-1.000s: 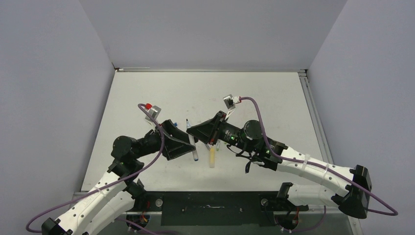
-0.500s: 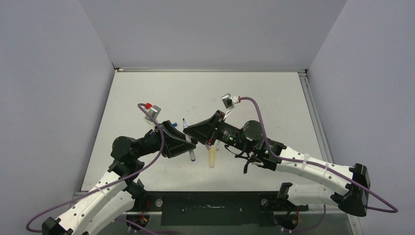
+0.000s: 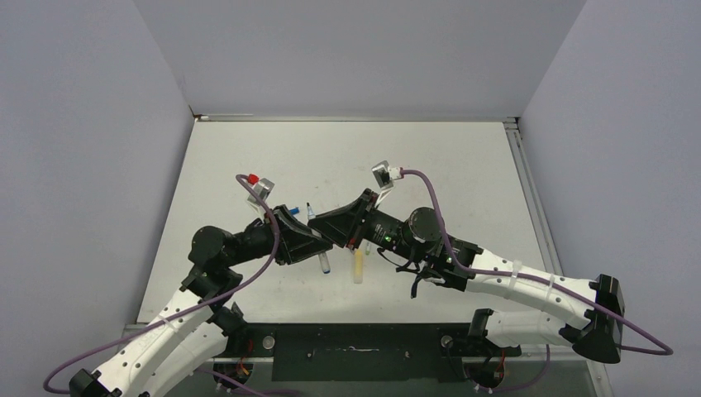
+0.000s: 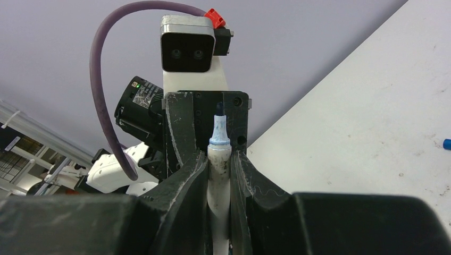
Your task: Insert the pens into the pen caps
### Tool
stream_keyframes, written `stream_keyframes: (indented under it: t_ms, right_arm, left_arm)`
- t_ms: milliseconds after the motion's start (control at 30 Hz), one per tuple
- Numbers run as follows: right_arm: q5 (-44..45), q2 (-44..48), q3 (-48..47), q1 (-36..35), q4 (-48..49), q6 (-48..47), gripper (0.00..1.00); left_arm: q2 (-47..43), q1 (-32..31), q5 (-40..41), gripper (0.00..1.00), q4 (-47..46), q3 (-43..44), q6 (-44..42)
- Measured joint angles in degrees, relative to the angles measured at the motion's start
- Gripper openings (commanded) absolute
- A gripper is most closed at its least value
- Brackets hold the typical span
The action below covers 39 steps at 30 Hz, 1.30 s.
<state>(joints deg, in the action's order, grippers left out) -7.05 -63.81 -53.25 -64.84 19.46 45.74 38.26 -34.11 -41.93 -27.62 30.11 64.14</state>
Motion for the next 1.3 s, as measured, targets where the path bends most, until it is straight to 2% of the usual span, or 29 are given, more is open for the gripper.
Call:
stream_keyframes:
  t_ms: [167, 300, 500, 667, 900, 1033, 1167, 1300]
  right_arm:
    - [1.38, 0.07, -0.26, -0.42, -1.95, -1.40, 0.38]
    - [2.82, 0.59, -1.81, -0.90, -7.19, -3.80, 0.52]
    - [8.37, 1.55, -8.15, -0.90, -18.18, -9.31, 0.61]
    - [14.53, 1.18, -12.87, -0.90, -27.10, -14.32, 0.65]
    - [20.59, -6.54, -21.49, -0.31, -38.77, -21.66, 0.72]
    - [20.83, -12.52, -23.74, 2.29, -44.65, -25.70, 0.77]
    - [17.42, -18.18, -24.52, 7.28, -48.72, -29.92, 0.79]
    - [13.09, -25.90, -32.22, 9.38, -53.72, -34.23, 0.81]
  left_arm:
    - [-1.18, 0.52, 0.35, 0.00, 8.17, 1.90, -4.59]
    - [-2.27, 2.43, 1.62, 0.00, 15.76, 3.08, -8.52]
    - [-3.63, 7.78, 5.22, 0.00, 32.39, 6.88, -16.90]
    - [-3.26, 8.98, 11.98, 0.00, 44.92, 11.96, -24.68]
    - [-2.91, 9.05, 22.99, 0.00, 58.21, 17.46, -33.57]
    - [-3.74, 9.05, 29.20, 0.00, 63.41, 18.86, -37.44]
    - [-5.97, 9.05, 35.10, 0.00, 67.10, 18.91, -40.35]
    - [-7.23, 9.05, 38.56, 0.00, 67.49, 18.84, -40.94]
